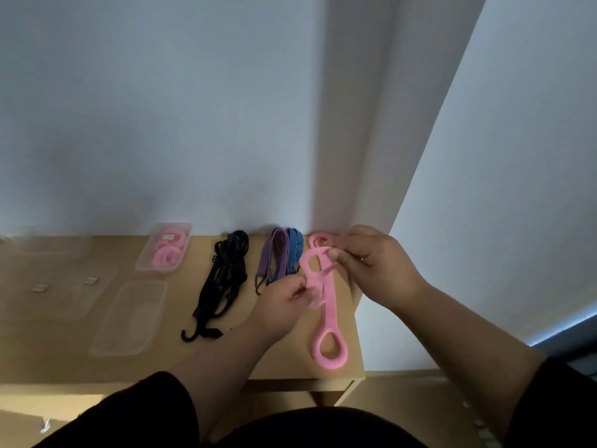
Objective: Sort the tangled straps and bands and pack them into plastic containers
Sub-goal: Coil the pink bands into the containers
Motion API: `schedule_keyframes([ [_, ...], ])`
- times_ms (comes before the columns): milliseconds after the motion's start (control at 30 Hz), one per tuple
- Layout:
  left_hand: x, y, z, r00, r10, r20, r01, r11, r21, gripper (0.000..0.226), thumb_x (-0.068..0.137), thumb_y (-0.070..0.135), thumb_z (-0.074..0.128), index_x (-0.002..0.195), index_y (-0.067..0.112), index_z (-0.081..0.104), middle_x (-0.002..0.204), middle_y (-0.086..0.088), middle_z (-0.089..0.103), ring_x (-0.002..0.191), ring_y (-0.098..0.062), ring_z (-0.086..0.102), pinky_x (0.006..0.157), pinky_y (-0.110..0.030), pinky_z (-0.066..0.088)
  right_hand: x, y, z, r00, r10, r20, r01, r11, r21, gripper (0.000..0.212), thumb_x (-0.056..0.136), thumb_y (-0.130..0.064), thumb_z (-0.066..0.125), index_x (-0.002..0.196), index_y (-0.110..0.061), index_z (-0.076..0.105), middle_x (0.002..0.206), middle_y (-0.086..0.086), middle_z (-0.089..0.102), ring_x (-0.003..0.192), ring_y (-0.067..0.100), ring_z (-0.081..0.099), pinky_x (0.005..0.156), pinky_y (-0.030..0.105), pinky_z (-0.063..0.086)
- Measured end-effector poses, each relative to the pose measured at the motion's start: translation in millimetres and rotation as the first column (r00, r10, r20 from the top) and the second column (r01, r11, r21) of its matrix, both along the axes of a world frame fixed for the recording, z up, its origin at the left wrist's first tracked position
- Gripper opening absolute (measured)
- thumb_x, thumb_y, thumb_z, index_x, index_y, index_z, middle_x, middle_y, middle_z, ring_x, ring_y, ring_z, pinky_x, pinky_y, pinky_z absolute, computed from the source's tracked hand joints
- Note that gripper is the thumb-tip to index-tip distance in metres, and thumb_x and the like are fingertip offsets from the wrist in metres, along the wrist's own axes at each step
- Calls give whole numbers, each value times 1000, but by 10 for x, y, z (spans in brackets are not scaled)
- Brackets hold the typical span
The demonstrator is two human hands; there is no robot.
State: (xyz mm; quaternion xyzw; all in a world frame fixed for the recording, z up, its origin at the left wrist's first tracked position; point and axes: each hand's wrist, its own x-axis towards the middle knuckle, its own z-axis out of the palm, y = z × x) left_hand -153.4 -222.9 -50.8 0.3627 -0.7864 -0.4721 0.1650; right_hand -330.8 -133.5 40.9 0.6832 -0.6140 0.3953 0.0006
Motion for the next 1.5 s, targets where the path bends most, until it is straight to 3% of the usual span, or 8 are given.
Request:
schedule_keyframes([
  [167,30,29,135,972,70,-226,-19,975,222,12,98,18,63,100,23,74,95,0,75,90,-18,70,80,-33,55,90,29,-192,977,140,-158,-145,989,-16,25,93,-30,66,108,-13,78,97,1,70,93,19,62,84,23,46],
  [267,54,-34,228,908,274,-318,-68,843,533,20,93,6,66,111,12,73,108,-14,74,95,-26,71,77,-37,59,107,53,-352,950,127,-285,-136,991,-10,23,90,-29,71,108,-16,78,99,1,69,89,26,63,77,40,50],
  [400,92,-121,374,850,400,-343,4,645,764,34,102,21,44,110,-5,64,110,-24,67,98,-33,65,86,-46,54,176,133,-496,900,118,-420,-128,992,5,25,83,-29,81,106,-21,78,99,-2,69,94,26,65,80,40,48],
  [667,70,-104,492,901,248,-357,-93,912,398,19,97,4,59,94,14,75,95,-23,73,82,-29,68,85,-55,55,279,221,-698,871,141,-471,-117,990,79,28,77,-32,80,103,-21,76,102,-3,67,95,24,62,82,38,46],
  [800,85,-119,612,910,193,-367,-67,942,330,19,95,0,61,96,15,73,89,-5,76,82,-17,70,81,-39,55,304,209,-587,994,-83,-66,89,992,88,31,90,-35,71,116,-19,67,108,-9,63,99,12,56,86,28,47],
  [900,89,-146,692,930,97,-355,5,961,277,15,92,2,66,99,13,73,91,-4,76,84,-17,70,80,-35,55,276,81,-372,959,-174,224,136,975,175,36,91,-36,71,123,-20,64,110,-17,56,99,-2,51,86,7,38],
  [1333,149,-269,771,920,80,-382,5,976,217,22,72,21,80,87,25,64,92,-27,71,86,-34,68,91,-60,50,321,-234,41,939,-79,333,-32,949,314,12,97,-23,65,99,-24,76,88,-11,73,81,5,67,73,24,53],
  [1500,194,-232,674,929,36,-367,64,964,256,14,95,15,65,109,12,68,105,-6,75,101,-20,69,92,-34,54,367,-276,132,910,-139,391,25,959,283,9,97,-22,64,92,-21,71,84,-7,70,76,5,62,64,15,48],
])
